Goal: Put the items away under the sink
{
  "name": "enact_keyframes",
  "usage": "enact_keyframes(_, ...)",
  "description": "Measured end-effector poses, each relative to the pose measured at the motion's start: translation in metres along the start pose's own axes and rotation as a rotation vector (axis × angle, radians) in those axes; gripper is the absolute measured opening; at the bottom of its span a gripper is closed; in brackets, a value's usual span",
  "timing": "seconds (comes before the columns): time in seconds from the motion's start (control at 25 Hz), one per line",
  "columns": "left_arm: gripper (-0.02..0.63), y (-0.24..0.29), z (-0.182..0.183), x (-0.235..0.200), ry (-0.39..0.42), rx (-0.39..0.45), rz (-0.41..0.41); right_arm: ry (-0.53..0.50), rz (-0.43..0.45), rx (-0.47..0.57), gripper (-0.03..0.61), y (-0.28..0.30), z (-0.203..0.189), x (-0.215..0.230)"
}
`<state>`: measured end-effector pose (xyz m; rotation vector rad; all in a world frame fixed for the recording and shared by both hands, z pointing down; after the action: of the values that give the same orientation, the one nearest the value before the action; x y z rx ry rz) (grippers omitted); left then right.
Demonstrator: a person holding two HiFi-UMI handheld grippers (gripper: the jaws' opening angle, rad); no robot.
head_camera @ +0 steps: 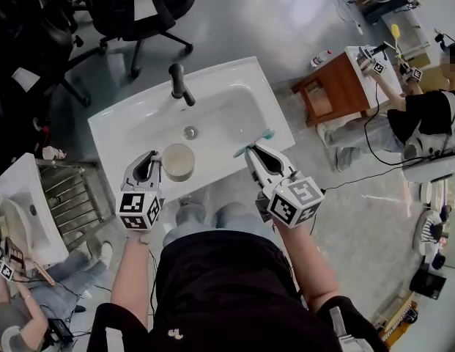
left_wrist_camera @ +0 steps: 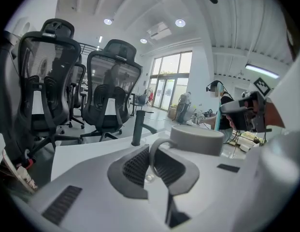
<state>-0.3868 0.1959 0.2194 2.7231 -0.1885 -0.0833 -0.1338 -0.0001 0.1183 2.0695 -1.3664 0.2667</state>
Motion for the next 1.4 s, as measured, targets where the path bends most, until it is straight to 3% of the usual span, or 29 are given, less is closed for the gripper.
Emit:
enact_keyframes(0.28, 0.041, -0.007, 0.015, 0.052, 0.024, 0.025, 0.022, 0.017, 0.001, -0.002, 0.057, -0.06, -0.015, 0.031)
enact_keyframes(0.64, 0.041, -0.03, 0.002, 0.118, 0.014, 0.029, 0.041, 0.02, 0.017, 0.027, 0.057, -0.13, -0.049, 0.052)
enact_keyframes(1.08, 0.041, -0.051, -0.009, 0.19, 0.044, 0.04, -0.016, 0.068, -0.019, 0.07, 0.057, -0.198, -0.097, 0.078)
enact_keyframes(1.4, 0.041, -0.046, -0.007, 0.211, 0.092, 0.03, -0.104, 0.133, -0.086, 0.119, 0.057, -0.22, -0.121, 0.093)
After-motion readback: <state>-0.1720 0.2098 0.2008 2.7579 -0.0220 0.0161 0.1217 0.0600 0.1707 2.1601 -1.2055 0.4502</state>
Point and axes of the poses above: the fingertips, and each gripper's own axes: y forward along the fingers, x to its right, z out of its top, the point moved 9 cm from there along -y, backward along the fingers, and after that the axes turned 13 degrees about y, right-handed, at the moved point
